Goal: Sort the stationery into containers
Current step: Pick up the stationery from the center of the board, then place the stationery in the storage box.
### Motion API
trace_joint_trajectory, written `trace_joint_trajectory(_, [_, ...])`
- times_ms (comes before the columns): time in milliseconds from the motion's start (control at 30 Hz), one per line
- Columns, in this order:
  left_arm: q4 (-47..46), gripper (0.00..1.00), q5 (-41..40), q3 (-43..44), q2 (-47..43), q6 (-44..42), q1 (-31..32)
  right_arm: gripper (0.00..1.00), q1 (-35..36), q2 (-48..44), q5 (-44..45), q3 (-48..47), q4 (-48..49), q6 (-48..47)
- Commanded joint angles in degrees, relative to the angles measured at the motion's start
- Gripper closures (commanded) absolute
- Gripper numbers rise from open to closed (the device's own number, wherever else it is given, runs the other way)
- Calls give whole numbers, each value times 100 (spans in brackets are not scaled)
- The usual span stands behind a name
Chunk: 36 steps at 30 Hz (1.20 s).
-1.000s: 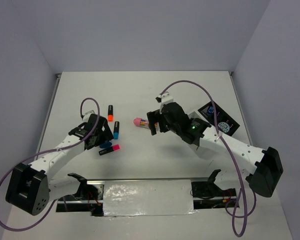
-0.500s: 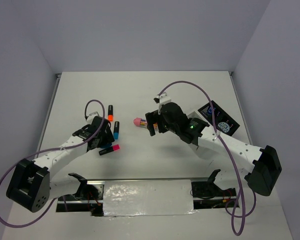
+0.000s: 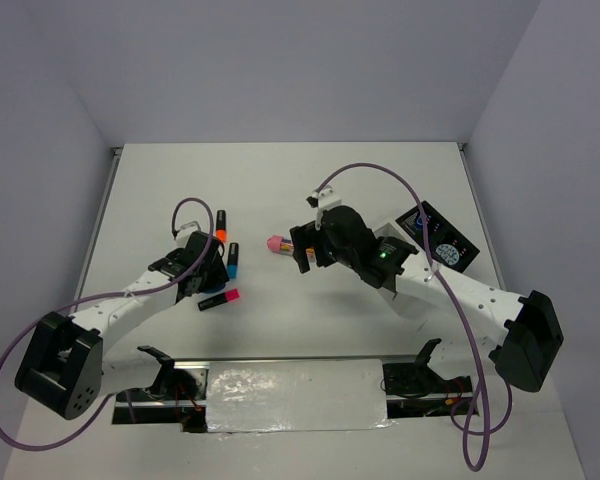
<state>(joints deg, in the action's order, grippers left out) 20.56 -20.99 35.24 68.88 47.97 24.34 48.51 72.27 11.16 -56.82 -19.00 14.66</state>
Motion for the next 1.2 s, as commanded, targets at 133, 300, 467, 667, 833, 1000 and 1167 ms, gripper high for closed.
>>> trace_joint_trajectory(133, [519, 100, -238, 219, -383, -270, 54, 0, 1, -29, -166, 127, 520, 20])
trace_joint_trajectory(300, [818, 100, -177, 457, -1113, -542, 71, 0, -79, -160, -263, 250, 713, 134])
trace_joint_trajectory(467, [608, 100, 533, 554, -1851, -744, 115, 0, -254, -371, -368, 460, 1091, 388])
trace_joint_trajectory(667, [-648, 100, 2246, 211, -2914, -1140, 133, 0, -571, -1179, -1089, 690, 1883, 898])
trace_joint_trajectory(833, [-1825, 100, 3266, -263, -3644, -1228, 150, 0, -606, -1136, -1510, -92, 1242, 1170])
trace_joint_trajectory(1000, [-3205, 100, 3751, -816, -3979, -1377, 185, 0, -475, -1110, -1240, -444, 898, 1839])
trace_joint_trajectory(1167, [-4260, 100, 4314, -1134, -3935, -1676, 282, 0, -272, -882, -1221, -488, 951, 2208])
